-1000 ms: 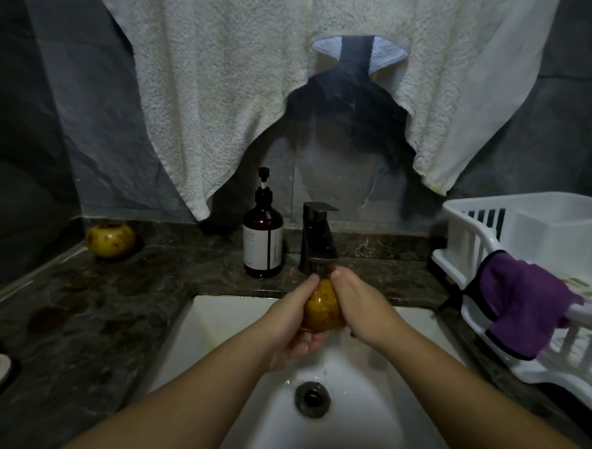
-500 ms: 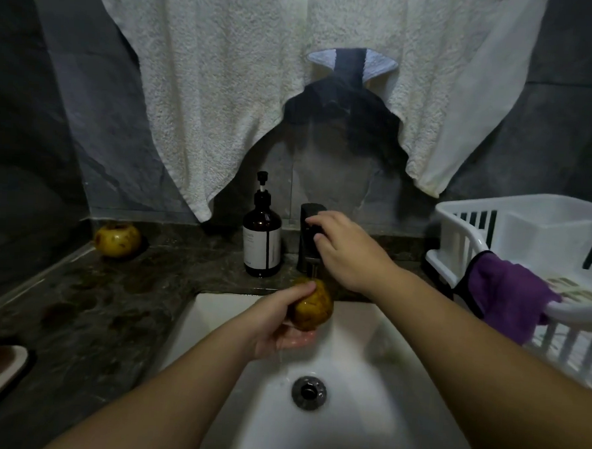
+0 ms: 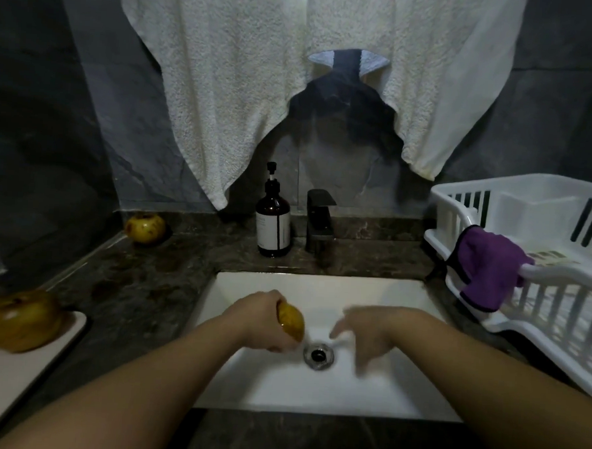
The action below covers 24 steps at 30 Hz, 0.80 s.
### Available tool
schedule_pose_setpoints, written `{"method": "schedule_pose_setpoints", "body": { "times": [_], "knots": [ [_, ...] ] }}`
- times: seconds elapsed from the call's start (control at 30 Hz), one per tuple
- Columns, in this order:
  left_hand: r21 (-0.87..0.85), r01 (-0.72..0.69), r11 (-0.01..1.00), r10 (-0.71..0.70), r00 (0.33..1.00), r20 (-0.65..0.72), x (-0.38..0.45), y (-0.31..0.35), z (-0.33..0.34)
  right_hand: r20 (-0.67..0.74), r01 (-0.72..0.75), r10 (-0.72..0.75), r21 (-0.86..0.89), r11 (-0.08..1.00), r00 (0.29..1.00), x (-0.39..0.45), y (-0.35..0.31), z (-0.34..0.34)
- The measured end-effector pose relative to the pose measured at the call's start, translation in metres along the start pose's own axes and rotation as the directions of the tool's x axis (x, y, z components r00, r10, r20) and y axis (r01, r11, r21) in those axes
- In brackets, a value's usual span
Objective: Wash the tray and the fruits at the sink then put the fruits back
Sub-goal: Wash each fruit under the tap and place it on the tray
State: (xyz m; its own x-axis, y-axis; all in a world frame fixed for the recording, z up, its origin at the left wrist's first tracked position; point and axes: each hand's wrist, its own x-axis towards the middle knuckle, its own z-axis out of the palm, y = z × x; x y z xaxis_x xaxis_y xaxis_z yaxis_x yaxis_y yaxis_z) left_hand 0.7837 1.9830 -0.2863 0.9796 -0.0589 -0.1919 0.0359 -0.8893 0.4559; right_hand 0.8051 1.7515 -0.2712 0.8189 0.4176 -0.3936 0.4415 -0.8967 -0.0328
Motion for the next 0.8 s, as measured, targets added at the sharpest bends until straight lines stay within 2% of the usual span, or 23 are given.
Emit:
{"method": "schedule_pose_setpoints", "body": {
  "times": [0.03, 0.07, 0.1, 0.13, 0.17, 0.2, 0.23, 0.27, 0.3, 0.33, 0.37, 0.4, 0.47, 0.5, 0.57, 0.63, 0.67, 0.7, 0.77, 0.8],
  "knots": [
    [0.021, -0.002, 1.000, 0.002, 1.000, 0.002, -0.004, -0.006, 0.000, 0.104, -0.013, 0.017, -0.038, 0.999, 0.994, -0.001, -0.002, 0.004],
    [-0.046, -0.010, 0.999, 0.010, 1.000, 0.003, -0.007, -0.008, -0.006, 0.046, 0.002, -0.003, 0.023, 1.000, 0.999, 0.000, -0.005, -0.002],
    [-0.153, -0.025, 0.988, 0.026, 1.000, 0.002, -0.009, -0.009, -0.014, -0.106, 0.029, -0.017, 0.112, 0.993, 0.994, 0.001, -0.009, -0.014],
    [-0.256, -0.046, 0.966, 0.045, 0.999, -0.011, -0.010, -0.009, -0.023, -0.285, 0.069, -0.012, 0.188, 0.980, 0.958, 0.001, -0.015, -0.026],
    [-0.317, -0.067, 0.946, 0.061, 0.998, -0.029, -0.013, -0.008, -0.030, -0.437, 0.094, 0.018, 0.232, 0.968, 0.899, 0.002, -0.020, -0.034],
    [-0.345, -0.083, 0.935, 0.071, 0.996, -0.046, -0.016, -0.007, -0.033, -0.523, 0.100, 0.057, 0.267, 0.958, 0.850, 0.004, -0.025, -0.036],
    [-0.319, -0.087, 0.944, 0.071, 0.996, -0.060, -0.018, -0.008, -0.033, -0.525, 0.092, 0.076, 0.287, 0.953, 0.848, 0.006, -0.026, -0.033],
    [-0.240, -0.074, 0.968, 0.060, 0.996, -0.065, -0.020, -0.012, -0.027, -0.434, 0.068, 0.039, 0.227, 0.972, 0.900, 0.008, -0.027, -0.022],
    [-0.128, -0.054, 0.990, 0.046, 0.997, -0.069, -0.021, -0.018, -0.020, -0.234, 0.042, -0.013, 0.118, 0.992, 0.972, 0.006, -0.027, -0.008],
    [-0.052, -0.043, 0.998, 0.039, 0.995, -0.088, -0.021, -0.025, -0.013, -0.060, 0.021, -0.018, 0.046, 0.999, 0.998, 0.007, -0.026, 0.006],
    [-0.086, -0.034, 0.996, 0.024, 0.993, -0.119, -0.020, -0.032, -0.008, 0.003, 0.006, -0.006, 0.041, 0.999, 1.000, 0.008, -0.026, 0.013],
    [-0.211, -0.033, 0.977, -0.001, 0.988, -0.155, -0.018, -0.037, -0.006, -0.045, 0.006, -0.001, 0.109, 0.994, 0.999, 0.008, -0.026, 0.011],
    [-0.498, -0.045, 0.866, -0.068, 0.976, -0.206, -0.016, -0.039, -0.014, -0.263, 0.080, -0.015, 0.237, 0.968, 0.965, 0.012, -0.032, -0.006],
    [-0.591, -0.037, 0.806, -0.107, 0.973, -0.206, -0.014, -0.038, -0.020, -0.323, 0.099, -0.015, 0.247, 0.964, 0.946, 0.013, -0.038, -0.017],
    [-0.764, -0.028, 0.645, -0.175, 0.967, -0.183, -0.007, -0.034, -0.031, -0.398, 0.127, 0.001, 0.295, 0.947, 0.917, 0.009, -0.053, -0.041],
    [-0.897, -0.044, 0.440, -0.228, 0.961, -0.159, 0.002, -0.029, -0.040, -0.467, 0.177, 0.037, 0.405, 0.897, 0.883, 0.007, -0.069, -0.065],
    [-0.936, -0.052, 0.348, -0.252, 0.957, -0.147, 0.004, -0.025, -0.044, -0.486, 0.215, 0.074, 0.512, 0.831, 0.871, 0.008, -0.075, -0.078],
    [-0.962, -0.061, 0.266, -0.273, 0.952, -0.136, 0.008, -0.023, -0.048, -0.475, 0.256, 0.121, 0.652, 0.714, 0.872, 0.011, -0.079, -0.093],
    [-0.986, -0.096, 0.136, -0.281, 0.951, -0.131, 0.015, -0.018, -0.054, -0.363, 0.294, 0.169, 0.896, 0.332, 0.916, 0.019, -0.088, -0.121],
    [-0.989, -0.115, 0.091, -0.279, 0.951, -0.136, 0.018, -0.016, -0.056, -0.320, 0.293, 0.178, 0.942, 0.163, 0.931, 0.025, -0.090, -0.134]
  ]
}}
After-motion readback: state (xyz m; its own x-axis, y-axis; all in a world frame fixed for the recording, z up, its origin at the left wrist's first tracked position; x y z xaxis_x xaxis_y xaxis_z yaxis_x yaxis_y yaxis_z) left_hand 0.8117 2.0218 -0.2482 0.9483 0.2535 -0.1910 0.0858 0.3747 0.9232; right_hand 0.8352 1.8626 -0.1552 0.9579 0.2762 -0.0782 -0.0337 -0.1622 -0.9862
